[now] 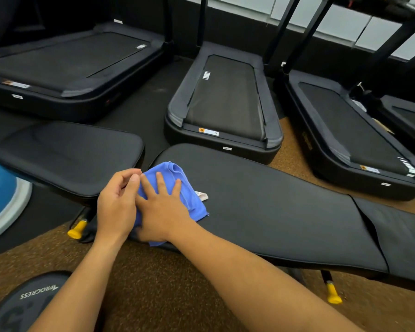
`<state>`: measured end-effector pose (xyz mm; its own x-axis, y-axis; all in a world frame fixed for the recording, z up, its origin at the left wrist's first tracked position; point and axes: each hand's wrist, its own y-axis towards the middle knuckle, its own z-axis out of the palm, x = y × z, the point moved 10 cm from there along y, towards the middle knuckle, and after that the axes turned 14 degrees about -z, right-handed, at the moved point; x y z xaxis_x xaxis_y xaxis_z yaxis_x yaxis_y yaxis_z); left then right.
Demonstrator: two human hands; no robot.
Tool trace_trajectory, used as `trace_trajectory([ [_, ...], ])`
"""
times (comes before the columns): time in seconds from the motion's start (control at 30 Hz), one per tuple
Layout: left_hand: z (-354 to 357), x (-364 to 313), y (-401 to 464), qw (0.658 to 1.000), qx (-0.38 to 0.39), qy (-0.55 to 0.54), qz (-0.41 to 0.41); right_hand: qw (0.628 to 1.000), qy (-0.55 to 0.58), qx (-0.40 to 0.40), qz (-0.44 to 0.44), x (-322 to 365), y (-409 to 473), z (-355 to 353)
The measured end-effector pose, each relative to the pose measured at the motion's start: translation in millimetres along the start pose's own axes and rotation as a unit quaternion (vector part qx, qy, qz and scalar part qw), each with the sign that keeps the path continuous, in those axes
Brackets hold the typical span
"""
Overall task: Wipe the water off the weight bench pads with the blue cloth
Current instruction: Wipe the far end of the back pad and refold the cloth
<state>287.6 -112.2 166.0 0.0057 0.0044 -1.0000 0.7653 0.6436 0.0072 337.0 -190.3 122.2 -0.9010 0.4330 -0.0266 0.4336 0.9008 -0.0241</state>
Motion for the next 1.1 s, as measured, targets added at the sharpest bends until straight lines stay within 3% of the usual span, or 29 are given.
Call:
trace_trajectory([
  [0.33, -3.4, 39.5, -2.3, 0.995, 0.012, 0.037, -0.091, 1.000, -0.019, 0.011, 0.015, 12.7, 2.8, -6.0],
  [0.63, 8.5, 40.3, -14.2, 0.995, -0.019, 0.028, -0.097, 0.999, -0.036, -0.014, -0.038, 13.4, -70.7, -5.2],
  [0.87, 13.0, 39.2, -34.1, 0.993, -0.041, 0.082, -0.069, 0.990, -0.122, -0.044, -0.046, -3.0, -127.4, -1.4],
  [1.1, 11.1, 41.2, -67.4, 0.982, -0.078, 0.153, -0.083, 0.997, -0.019, 0.000, -0.080, -35.1, -178.3, 1.9],
])
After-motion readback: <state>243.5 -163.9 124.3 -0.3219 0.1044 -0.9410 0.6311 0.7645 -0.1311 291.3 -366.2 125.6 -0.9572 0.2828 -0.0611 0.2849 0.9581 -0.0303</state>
